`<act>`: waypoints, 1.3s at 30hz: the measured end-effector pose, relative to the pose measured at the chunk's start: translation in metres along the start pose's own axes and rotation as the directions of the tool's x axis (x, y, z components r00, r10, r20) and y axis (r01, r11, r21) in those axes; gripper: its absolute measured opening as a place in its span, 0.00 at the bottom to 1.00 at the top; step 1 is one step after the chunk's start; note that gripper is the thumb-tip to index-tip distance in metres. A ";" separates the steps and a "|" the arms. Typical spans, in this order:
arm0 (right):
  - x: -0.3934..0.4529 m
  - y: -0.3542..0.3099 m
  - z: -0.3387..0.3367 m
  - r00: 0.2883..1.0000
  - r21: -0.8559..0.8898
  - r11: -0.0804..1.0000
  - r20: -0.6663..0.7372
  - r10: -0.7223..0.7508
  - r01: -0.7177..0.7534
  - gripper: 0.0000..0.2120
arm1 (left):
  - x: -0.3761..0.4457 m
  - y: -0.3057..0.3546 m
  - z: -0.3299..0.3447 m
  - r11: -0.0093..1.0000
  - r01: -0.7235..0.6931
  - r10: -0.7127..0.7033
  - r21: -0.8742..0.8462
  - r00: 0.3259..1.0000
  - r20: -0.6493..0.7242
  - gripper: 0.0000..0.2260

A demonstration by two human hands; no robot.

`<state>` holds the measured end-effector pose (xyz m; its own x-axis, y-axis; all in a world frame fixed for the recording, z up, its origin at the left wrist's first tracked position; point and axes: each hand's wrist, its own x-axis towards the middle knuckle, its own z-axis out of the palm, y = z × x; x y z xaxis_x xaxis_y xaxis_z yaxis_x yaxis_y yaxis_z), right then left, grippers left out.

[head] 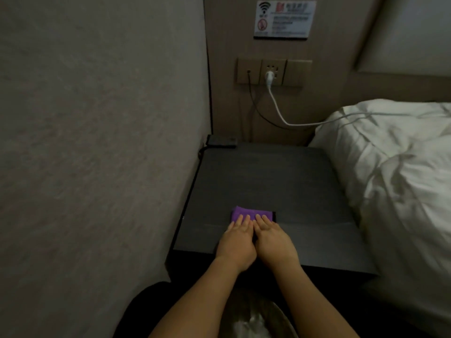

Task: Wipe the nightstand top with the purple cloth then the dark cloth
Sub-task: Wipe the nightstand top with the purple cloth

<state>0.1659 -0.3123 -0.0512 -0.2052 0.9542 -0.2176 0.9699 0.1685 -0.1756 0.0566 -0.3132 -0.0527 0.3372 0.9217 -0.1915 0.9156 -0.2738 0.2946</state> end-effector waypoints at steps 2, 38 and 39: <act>-0.008 0.016 -0.003 1.000 -0.003 1.000 -0.014 0.018 -0.018 0.26 | 0.006 0.017 0.004 1.000 -0.027 0.027 0.007 1.000 0.011 0.28; -0.036 0.185 -0.024 0.972 -0.085 0.969 -0.045 0.229 -0.232 0.27 | 0.084 0.162 0.030 0.954 -0.287 0.279 0.081 0.955 0.100 0.30; -0.040 0.187 -0.019 0.974 -0.116 0.968 -0.051 0.219 -0.224 0.28 | 0.080 0.164 0.031 0.953 -0.291 0.281 0.086 0.953 0.110 0.31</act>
<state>0.3578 -0.3146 -0.0568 0.0196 0.9792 -0.2019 0.9997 -0.0219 -0.0095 0.2403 -0.2934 -0.0491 0.6034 0.7712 -0.2030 0.7929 -0.5529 0.2562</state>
